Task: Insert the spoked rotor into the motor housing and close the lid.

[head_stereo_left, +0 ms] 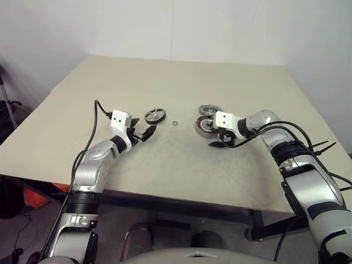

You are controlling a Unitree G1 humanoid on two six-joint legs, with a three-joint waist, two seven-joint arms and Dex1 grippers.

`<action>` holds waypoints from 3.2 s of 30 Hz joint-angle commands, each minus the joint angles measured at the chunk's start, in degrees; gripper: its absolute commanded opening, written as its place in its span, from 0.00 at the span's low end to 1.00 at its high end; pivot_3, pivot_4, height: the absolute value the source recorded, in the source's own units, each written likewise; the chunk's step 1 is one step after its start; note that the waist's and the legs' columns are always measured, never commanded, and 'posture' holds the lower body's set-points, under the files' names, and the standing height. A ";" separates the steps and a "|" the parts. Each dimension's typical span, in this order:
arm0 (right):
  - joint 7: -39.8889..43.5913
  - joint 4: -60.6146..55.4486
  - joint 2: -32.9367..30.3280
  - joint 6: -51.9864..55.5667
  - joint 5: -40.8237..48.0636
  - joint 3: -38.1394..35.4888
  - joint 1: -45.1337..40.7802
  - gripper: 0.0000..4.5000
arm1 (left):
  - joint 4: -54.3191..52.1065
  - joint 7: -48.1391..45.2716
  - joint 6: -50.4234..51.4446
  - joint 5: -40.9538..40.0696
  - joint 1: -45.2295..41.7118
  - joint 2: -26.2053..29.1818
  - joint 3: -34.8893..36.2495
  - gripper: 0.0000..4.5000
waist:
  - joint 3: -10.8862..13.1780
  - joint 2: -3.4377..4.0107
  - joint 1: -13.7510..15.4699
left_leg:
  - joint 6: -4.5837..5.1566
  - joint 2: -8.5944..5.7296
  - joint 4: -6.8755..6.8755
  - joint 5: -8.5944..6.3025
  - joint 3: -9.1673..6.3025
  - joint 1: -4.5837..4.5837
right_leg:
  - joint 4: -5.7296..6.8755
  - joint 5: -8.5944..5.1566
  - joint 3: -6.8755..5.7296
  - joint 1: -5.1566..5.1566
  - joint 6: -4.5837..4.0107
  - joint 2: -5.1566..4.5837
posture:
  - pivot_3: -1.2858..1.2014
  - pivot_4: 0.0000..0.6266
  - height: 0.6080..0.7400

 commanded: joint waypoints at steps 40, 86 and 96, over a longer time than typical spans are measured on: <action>19.13 -27.37 -12.78 12.64 4.75 -4.50 12.26 0.40 | -7.11 4.01 -0.10 1.53 3.87 -1.49 -3.34 1.00 | 0.00 0.00 1.61 | 0.62 0.14 0.40 -0.28 0.00 -0.22 | 0.03 -0.06 -0.06 0.01 -0.08 0.03 | 0.52 0.00 1.00; 7.05 -55.64 -5.43 37.05 22.84 -8.33 15.92 0.76 | 28.85 3.78 -12.55 15.32 -17.34 -8.40 -13.66 1.00 | -0.03 -0.02 0.37 | 0.30 -0.10 0.04 -0.19 -0.08 0.32 | -0.17 -0.15 0.09 0.49 0.12 -0.05 | 0.52 0.00 1.00; 2.51 -58.96 -6.14 42.73 25.16 -10.45 15.73 0.76 | 46.42 7.02 -15.94 17.78 -26.39 -12.44 -12.03 1.00 | -0.02 -0.02 0.94 | 0.28 -0.12 0.00 -0.18 -0.10 0.38 | -0.20 -0.15 0.07 0.58 0.11 -0.07 | 0.52 0.00 1.00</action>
